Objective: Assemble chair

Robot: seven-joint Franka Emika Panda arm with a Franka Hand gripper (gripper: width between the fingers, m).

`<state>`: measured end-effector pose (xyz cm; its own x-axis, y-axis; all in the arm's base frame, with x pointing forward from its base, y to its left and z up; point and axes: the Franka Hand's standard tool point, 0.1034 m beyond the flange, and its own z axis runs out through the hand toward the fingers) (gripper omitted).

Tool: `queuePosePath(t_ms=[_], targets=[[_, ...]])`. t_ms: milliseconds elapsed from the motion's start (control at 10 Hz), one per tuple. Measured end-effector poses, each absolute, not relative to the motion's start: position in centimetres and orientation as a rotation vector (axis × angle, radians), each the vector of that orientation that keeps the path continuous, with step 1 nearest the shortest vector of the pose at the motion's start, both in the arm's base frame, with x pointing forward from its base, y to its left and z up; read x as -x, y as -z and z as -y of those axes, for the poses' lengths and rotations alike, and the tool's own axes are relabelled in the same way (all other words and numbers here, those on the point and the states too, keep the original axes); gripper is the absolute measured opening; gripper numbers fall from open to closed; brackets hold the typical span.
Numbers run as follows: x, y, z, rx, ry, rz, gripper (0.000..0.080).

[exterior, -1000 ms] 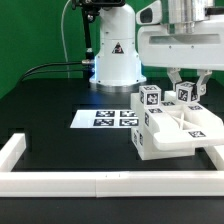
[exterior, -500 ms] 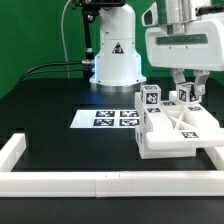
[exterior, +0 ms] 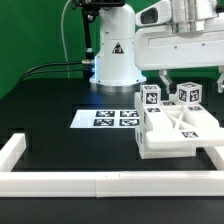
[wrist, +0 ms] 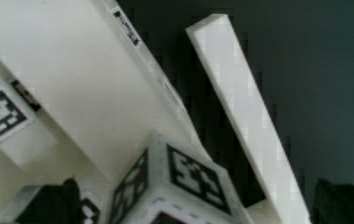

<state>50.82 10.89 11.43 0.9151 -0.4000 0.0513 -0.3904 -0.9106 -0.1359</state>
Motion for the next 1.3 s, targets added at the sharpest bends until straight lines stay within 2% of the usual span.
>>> queuePosePath(t_ms=[400,500,600,700,800,900,1300], targets=[[-50.68,-11.40,-11.18,3.076,0.108,0.267,0.0649],[-50.72,-11.39,-11.19,3.076,0.107,0.194,0.0649],[-50.71,-11.38,-11.18,3.076,0.107,0.187,0.0530],[-50.71,-11.37,-11.18,3.077,0.106,0.164,0.0530],[-50.70,-11.36,-11.18,3.078,0.102,0.055,0.0334],[-50.70,-11.36,-11.18,3.076,0.099,-0.051,0.0281],[-50.57,-11.32,-11.53,2.906,0.073,-0.930,0.0281]])
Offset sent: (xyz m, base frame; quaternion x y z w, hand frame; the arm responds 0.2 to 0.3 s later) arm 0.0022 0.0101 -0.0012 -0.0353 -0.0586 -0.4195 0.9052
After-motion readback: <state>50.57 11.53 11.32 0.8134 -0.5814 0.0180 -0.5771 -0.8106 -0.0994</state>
